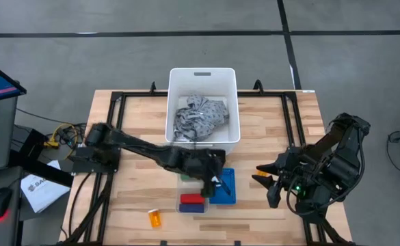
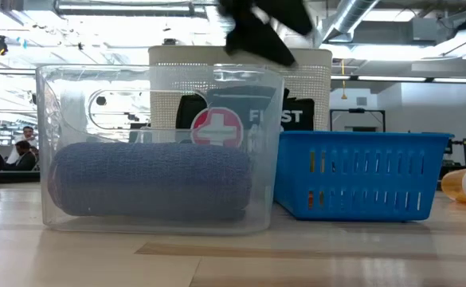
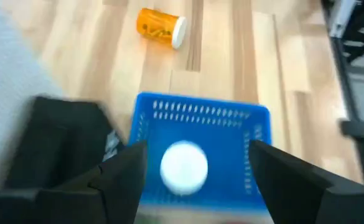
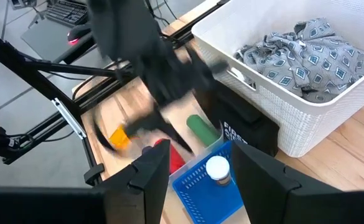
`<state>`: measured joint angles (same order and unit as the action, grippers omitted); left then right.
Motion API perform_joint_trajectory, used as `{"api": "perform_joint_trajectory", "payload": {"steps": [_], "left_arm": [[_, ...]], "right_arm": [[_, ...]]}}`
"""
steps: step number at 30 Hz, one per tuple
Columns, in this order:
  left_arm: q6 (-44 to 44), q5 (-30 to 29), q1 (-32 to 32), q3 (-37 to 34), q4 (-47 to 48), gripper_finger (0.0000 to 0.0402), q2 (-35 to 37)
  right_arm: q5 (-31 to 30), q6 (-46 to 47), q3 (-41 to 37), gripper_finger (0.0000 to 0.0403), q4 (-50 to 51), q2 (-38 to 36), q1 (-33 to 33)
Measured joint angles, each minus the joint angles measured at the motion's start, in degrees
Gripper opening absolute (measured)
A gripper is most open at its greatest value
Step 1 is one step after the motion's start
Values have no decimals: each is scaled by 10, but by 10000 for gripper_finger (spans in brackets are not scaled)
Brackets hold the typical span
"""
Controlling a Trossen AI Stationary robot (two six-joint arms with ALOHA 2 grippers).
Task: Pick & place medical supplies in basket/bin
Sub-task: Put the bottom orange pill bottle into the blue bin
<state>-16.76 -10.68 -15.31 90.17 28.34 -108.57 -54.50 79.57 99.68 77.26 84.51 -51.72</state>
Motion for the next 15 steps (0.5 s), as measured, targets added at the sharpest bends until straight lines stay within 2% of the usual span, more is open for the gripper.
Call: {"api": "perform_joint_trajectory", "payload": {"steps": [4,7,10,15], "left_arm": [[-6,25,-26,1,135,269,79],[-60,55,-78,1,237,270,117],[-190,72,-134,1,301,275,139],[-497,79,-201,1,352,284,145]], "right_arm": [[0,2,0,166,-3,0,0],[0,2,0,166,-7,0,-5],[0,2,0,166,-11,0,-11],[-22,12,0,166,-11,0,-21]]}}
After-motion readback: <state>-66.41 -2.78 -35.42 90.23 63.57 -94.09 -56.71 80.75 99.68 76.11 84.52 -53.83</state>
